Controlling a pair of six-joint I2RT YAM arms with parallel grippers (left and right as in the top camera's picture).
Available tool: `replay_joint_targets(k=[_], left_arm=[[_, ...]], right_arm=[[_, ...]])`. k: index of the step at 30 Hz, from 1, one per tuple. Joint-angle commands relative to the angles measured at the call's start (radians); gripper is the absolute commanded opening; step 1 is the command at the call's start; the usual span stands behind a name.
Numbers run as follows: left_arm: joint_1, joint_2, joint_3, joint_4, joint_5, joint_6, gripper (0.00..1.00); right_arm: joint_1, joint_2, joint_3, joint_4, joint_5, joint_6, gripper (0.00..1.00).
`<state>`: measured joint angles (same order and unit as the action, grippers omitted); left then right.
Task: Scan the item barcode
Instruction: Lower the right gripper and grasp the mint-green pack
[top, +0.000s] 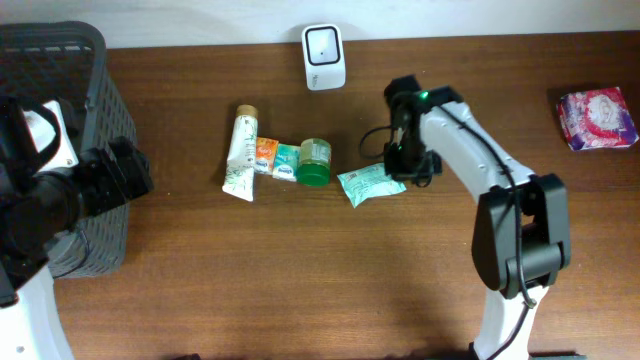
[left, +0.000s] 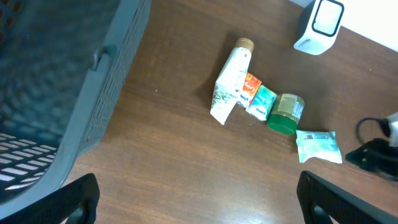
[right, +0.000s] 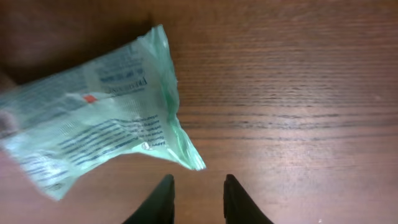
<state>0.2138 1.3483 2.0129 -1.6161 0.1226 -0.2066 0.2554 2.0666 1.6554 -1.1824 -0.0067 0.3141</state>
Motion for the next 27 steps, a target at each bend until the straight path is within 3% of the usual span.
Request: replay_joint_targets(k=[1,4,6,16,24,25,27], left_arm=[[0.005,-0.002,-0.002,-0.001,0.0,-0.01,0.99],[0.005,-0.002,-0.002,-0.001,0.0,-0.01,0.99],[0.005,-0.002,-0.002,-0.001,0.0,-0.01,0.99],[0.005,-0.002,-0.002,-0.001,0.0,-0.01,0.99],[0.005,-0.002,-0.002,-0.001,0.0,-0.009,0.99],[0.005,-0.002,-0.002,-0.001,0.0,-0.01,0.99],[0.005,-0.002,-0.002,-0.001,0.0,-0.01,0.99]], right_arm=[[-0.05,0.002,0.056,-0.017,-0.122,-0.05,0.43],[-0.115,0.003,0.044,0.047,-0.281,-0.14,0.68],[-0.148,0.008,0.034,0.083,-0.402,-0.216,0.74],[-0.16,0.094,-0.102,0.243,-0.537,-0.229,0.74],[-0.163,0.102,-0.204,0.363,-0.645,-0.228,0.65],[-0.157,0.102,-0.23,0.39,-0.652,-0.219,0.54],[-0.156,0.102,-0.253,0.406,-0.655,-0.202,0.23]])
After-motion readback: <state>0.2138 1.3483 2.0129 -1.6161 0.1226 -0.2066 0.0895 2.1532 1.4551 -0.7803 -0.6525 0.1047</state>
